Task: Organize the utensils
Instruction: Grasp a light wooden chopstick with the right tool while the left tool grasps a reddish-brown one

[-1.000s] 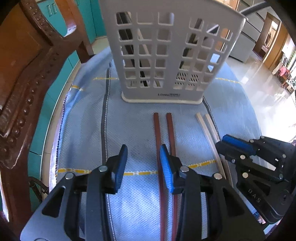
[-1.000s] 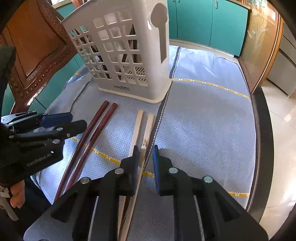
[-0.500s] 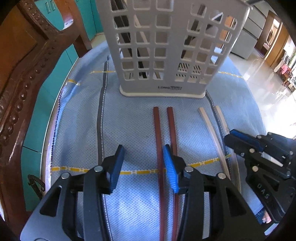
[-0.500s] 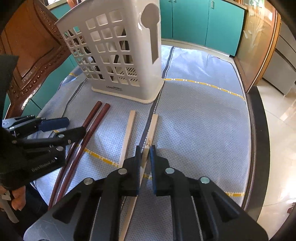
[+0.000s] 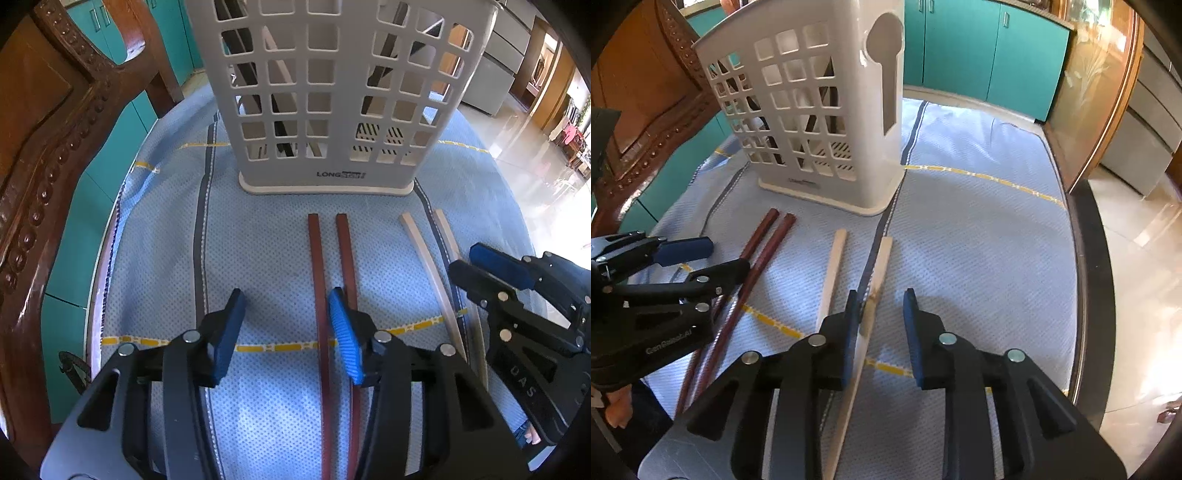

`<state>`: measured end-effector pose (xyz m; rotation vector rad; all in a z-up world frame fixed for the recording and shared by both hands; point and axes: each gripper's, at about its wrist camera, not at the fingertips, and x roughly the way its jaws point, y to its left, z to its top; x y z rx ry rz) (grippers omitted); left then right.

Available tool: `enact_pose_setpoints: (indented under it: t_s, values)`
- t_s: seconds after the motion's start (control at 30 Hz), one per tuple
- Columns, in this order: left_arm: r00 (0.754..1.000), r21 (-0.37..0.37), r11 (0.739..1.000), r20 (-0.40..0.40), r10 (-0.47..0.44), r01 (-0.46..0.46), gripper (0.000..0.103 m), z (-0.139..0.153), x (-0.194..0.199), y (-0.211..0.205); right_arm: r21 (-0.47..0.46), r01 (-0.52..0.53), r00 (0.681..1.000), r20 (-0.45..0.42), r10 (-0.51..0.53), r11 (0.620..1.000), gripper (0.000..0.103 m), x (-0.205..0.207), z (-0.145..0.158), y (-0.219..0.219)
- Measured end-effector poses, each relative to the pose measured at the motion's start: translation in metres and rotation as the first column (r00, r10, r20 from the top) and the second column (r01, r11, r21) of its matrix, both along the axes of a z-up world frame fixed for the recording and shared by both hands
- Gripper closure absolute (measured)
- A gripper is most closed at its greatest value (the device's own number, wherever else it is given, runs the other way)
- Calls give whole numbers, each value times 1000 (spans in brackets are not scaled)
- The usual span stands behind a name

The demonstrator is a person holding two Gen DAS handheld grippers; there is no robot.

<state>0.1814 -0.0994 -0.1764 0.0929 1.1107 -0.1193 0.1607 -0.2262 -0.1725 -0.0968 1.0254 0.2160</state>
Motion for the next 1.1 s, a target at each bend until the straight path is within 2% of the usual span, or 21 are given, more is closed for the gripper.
enact_pose_setpoints:
  t_s: [0.13,0.4,0.43,0.47,0.5,0.6,0.63,0.73,0.9,1.1]
  values:
    - [1000,2,1000,7,3,-3,51,-1,1,2,-8,-5,1000,5,5,1000,73,-1,-1,1]
    - [1000,13,1000,9,8,-8,51,-1,9,0,-34,-10,1000,21,10,999,72,-1,-1,6]
    - [1000,9,1000,10,5,-5,55,-1,11,0,-34,-12,1000,20,13,999,73,-1,-1,6]
    - [1000,-5,1000,8,0,0,63,-1,12,-1,-24,-16,1000,18,16,1000,78,-1,-1,6]
    - [1000,-16,1000,5,-7,7,67,0,12,-3,-13,-22,1000,15,22,1000,93,-2,-1,6]
    - [1000,-40,999,7,-22,22,85,0,13,-6,47,-31,999,-6,32,998,95,-1,0,3]
    - [1000,-52,998,7,-19,19,95,0,14,-6,61,-32,999,-10,32,998,95,-1,0,2]
    - [1000,-81,997,17,-1,3,96,1,14,-3,81,-27,1000,1,27,996,96,-1,4,-1]
    - [996,-67,998,91,11,-5,96,15,12,3,86,-26,997,71,20,996,96,-5,20,-3]
    - [992,-38,999,129,-2,7,96,22,11,-2,74,-17,997,82,11,997,96,-5,22,-6]
